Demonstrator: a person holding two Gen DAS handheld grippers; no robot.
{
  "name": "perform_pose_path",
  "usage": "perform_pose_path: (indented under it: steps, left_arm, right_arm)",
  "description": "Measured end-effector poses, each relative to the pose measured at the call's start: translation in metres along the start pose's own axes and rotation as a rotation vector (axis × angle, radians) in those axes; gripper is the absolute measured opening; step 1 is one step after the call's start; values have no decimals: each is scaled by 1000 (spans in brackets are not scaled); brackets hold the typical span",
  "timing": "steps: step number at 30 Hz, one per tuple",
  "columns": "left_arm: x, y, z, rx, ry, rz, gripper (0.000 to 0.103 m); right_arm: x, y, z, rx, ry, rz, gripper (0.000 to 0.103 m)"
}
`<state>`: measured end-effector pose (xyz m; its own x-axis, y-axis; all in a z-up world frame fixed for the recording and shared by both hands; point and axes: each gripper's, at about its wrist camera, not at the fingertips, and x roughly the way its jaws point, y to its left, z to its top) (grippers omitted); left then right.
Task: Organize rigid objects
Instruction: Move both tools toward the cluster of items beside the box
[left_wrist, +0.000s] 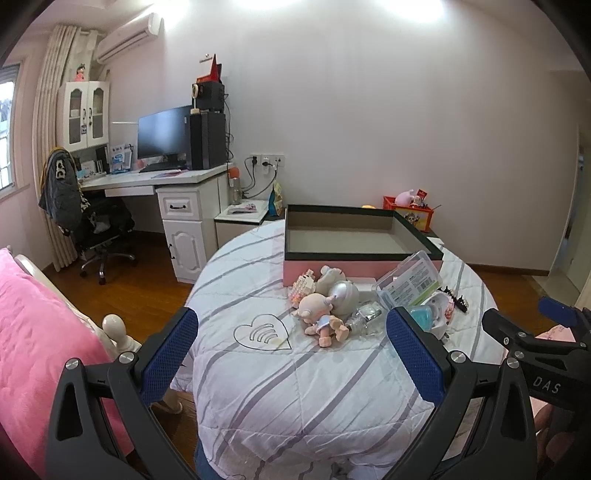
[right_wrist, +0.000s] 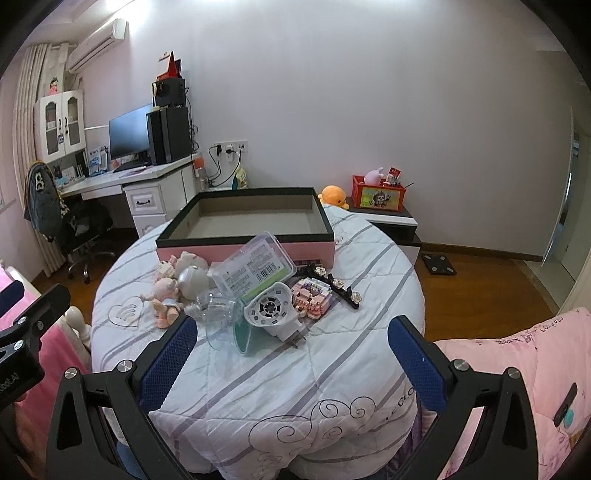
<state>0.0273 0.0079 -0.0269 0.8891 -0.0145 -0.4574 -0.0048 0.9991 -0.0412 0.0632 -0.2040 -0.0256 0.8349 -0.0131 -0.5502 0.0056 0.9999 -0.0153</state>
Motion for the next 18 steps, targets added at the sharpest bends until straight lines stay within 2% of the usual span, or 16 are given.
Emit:
perform_pose_path:
  steps: [10, 18]
  left_arm:
    - [32, -3, -17, 15, 46, -11, 103]
    - [61, -3, -22, 39, 74, 3, 103]
  right_arm:
    - [30, 1, -10, -11, 63, 27, 103]
    - [46, 12, -13, -22, 89, 84, 103]
